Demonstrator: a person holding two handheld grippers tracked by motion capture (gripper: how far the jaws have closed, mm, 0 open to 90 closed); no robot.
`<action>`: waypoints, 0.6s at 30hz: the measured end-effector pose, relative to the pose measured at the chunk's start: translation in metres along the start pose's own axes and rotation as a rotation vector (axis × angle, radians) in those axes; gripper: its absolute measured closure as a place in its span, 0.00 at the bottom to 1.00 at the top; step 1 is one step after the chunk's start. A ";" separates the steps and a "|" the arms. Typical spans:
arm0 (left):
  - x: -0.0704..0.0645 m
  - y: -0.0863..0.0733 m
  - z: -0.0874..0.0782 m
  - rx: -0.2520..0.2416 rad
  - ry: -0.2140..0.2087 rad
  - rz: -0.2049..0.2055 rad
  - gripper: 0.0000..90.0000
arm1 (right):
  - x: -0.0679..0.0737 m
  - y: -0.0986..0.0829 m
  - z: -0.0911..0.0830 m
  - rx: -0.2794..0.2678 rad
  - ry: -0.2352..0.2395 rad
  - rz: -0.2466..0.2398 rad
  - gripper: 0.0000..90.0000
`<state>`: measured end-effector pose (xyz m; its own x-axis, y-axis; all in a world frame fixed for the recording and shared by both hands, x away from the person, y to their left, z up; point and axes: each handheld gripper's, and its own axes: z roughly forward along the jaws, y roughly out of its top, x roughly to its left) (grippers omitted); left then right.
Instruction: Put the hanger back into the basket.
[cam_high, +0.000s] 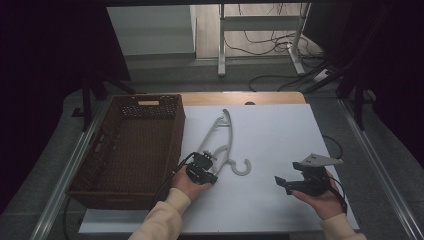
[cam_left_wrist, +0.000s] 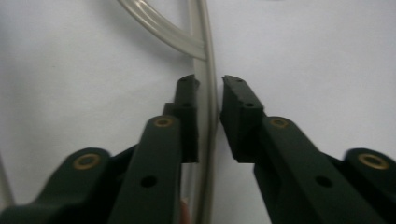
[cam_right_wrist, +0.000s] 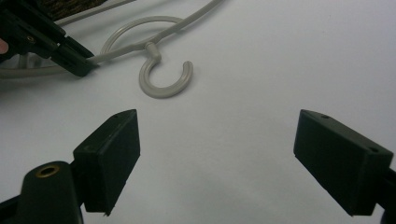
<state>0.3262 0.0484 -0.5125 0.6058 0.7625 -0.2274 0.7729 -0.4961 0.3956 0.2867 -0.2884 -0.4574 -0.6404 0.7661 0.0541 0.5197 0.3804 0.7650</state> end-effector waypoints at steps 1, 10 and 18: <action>0.001 0.000 0.000 -0.001 -0.003 -0.004 0.87 | 0.000 0.000 0.000 0.000 0.000 0.000 0.16; 0.004 0.000 0.000 -0.002 -0.021 -0.014 0.90 | -0.001 0.000 -0.001 -0.004 -0.002 0.000 0.17; 0.004 0.000 0.000 -0.001 -0.023 -0.012 0.90 | -0.002 0.000 -0.002 -0.008 -0.006 0.004 0.17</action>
<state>0.3285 0.0513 -0.5129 0.6005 0.7588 -0.2524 0.7800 -0.4862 0.3940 0.2867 -0.2905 -0.4562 -0.6349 0.7708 0.0530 0.5175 0.3734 0.7700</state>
